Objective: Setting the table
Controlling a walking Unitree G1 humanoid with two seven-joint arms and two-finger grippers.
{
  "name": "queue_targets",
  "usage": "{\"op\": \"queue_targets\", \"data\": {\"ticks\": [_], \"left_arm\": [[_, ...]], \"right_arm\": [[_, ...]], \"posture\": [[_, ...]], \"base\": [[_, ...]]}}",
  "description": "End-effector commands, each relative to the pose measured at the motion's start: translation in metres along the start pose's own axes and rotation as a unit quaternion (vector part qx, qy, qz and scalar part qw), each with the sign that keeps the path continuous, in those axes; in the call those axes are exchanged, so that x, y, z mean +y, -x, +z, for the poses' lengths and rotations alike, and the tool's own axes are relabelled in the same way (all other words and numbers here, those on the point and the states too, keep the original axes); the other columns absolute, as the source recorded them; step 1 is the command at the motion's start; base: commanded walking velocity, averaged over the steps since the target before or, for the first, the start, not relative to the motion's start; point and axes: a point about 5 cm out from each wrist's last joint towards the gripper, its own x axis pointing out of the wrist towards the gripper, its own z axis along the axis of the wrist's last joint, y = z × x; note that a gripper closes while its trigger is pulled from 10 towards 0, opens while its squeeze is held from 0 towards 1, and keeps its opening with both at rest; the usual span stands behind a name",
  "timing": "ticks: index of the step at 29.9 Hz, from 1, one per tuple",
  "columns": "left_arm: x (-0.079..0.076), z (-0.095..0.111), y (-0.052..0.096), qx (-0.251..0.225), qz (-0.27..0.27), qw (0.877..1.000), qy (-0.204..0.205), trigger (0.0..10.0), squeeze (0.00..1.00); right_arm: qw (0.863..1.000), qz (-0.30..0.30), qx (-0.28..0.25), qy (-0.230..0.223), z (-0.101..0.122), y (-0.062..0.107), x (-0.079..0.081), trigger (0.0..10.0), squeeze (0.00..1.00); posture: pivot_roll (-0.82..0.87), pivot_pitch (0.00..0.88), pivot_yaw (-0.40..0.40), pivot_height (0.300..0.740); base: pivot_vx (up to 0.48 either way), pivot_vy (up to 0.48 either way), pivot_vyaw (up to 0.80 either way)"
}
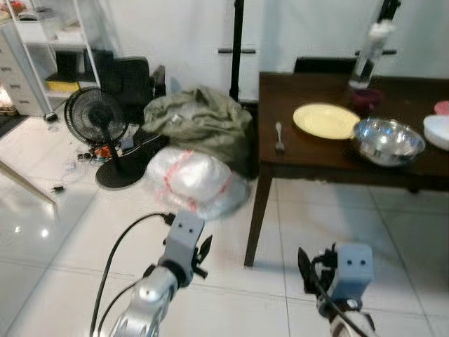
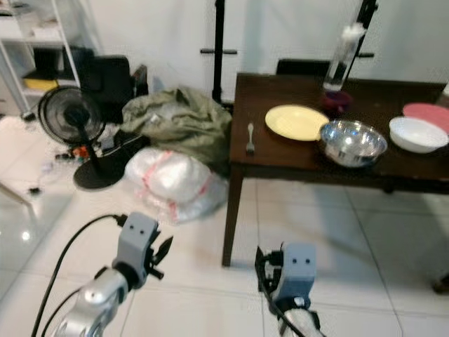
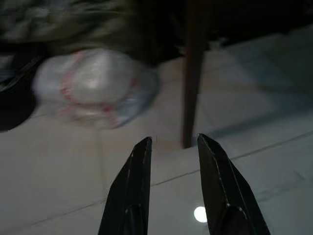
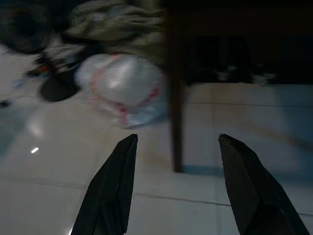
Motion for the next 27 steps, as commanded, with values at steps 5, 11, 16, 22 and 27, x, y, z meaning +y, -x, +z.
{"op": "queue_targets", "data": {"ticks": [5, 11, 16, 22, 27], "left_arm": [[-0.0006, -0.0086, 0.0019, 0.014, 0.000, 1.000, 0.006, 10.0, 0.00], [-0.0013, -0.0082, 0.0014, 0.014, -0.001, 1.000, 0.006, 10.0, 0.00], [-0.0006, -0.0081, 0.0009, 0.017, 0.003, 1.000, 0.007, 10.0, 0.00], [0.0027, -0.0113, -0.0007, 0.030, 0.017, 0.999, 0.004, 10.0, 0.00], [0.0076, -0.0115, -0.0014, 0.027, 0.030, 0.999, 0.014, 10.0, 0.00]], "right_arm": [[1.000, 0.001, 0.007, 0.002, -0.0031, 0.0018, -0.0002, 10.0, 0.00], [1.000, 0.001, 0.007, 0.002, -0.0034, 0.0024, -0.0005, 10.0, 0.00], [1.000, 0.000, 0.007, 0.001, -0.0034, 0.0025, -0.0006, 10.0, 0.00], [1.000, 0.000, 0.006, 0.001, -0.0034, 0.0026, -0.0006, 10.0, 0.00], [1.000, -0.002, 0.005, 0.001, -0.0032, 0.0033, -0.0010, 10.0, 0.00]], "posture": [[-0.10, 0.075, 0.104, 0.740], [-0.10, 0.077, 0.105, 0.740], [-0.10, 0.078, 0.105, 0.740], [-0.11, 0.080, 0.105, 0.740], [-0.11, 0.081, 0.105, 0.740]], "base": [[-0.395, 0.000, 0.00], [-0.356, 0.000, 0.00], [-0.099, 0.000, 0.00], [0.074, 0.000, 0.00], [0.463, 0.000, 0.00]]}}
